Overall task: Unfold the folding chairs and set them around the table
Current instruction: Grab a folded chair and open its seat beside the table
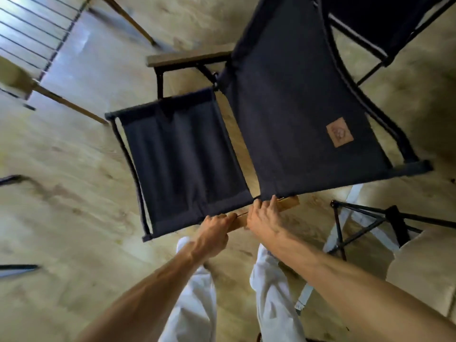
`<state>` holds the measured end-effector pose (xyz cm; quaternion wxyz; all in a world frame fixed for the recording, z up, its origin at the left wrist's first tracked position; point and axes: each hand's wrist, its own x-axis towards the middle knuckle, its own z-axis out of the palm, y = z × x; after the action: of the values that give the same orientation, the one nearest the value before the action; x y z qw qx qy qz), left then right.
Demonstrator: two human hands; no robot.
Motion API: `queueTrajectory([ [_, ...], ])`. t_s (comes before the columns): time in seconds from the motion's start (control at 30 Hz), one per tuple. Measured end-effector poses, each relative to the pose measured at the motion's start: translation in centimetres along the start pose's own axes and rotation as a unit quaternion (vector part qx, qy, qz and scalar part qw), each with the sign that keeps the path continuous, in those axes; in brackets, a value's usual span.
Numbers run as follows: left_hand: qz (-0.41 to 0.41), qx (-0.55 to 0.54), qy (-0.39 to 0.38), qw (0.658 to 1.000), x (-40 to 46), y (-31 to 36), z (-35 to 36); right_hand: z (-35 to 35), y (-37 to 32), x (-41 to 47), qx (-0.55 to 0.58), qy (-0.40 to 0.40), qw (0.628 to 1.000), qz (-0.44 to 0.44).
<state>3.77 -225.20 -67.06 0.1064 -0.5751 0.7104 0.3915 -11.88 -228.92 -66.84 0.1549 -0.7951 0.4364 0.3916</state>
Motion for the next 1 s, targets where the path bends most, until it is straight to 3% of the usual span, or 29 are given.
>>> queueTrajectory([
  [0.27, -0.043, 0.097, 0.107, 0.989, -2.3, -14.6, -6.9, -9.2, -12.7, 7.2, 0.069, 0.054, 0.995, 0.049],
  [0.53, -0.083, 0.137, 0.144, 0.977, -2.7, -18.0, -8.5, -11.2, -16.5, 8.8, 0.166, 0.085, 0.976, 0.113],
  [0.8, -0.108, 0.091, 0.140, 0.980, -4.7, -13.0, -9.5, -15.1, -11.1, 6.4, 0.148, 0.093, 0.984, 0.024],
  [0.9, -0.111, 0.034, 0.144, 0.983, -4.9, -7.1, -10.7, -18.2, -5.3, 3.7, 0.109, 0.128, 0.986, 0.016],
  [1.0, -0.061, -0.010, 0.149, 0.987, -4.0, 1.1, -12.5, -21.0, 1.7, 0.5, 0.064, 0.174, 0.983, 0.017],
])
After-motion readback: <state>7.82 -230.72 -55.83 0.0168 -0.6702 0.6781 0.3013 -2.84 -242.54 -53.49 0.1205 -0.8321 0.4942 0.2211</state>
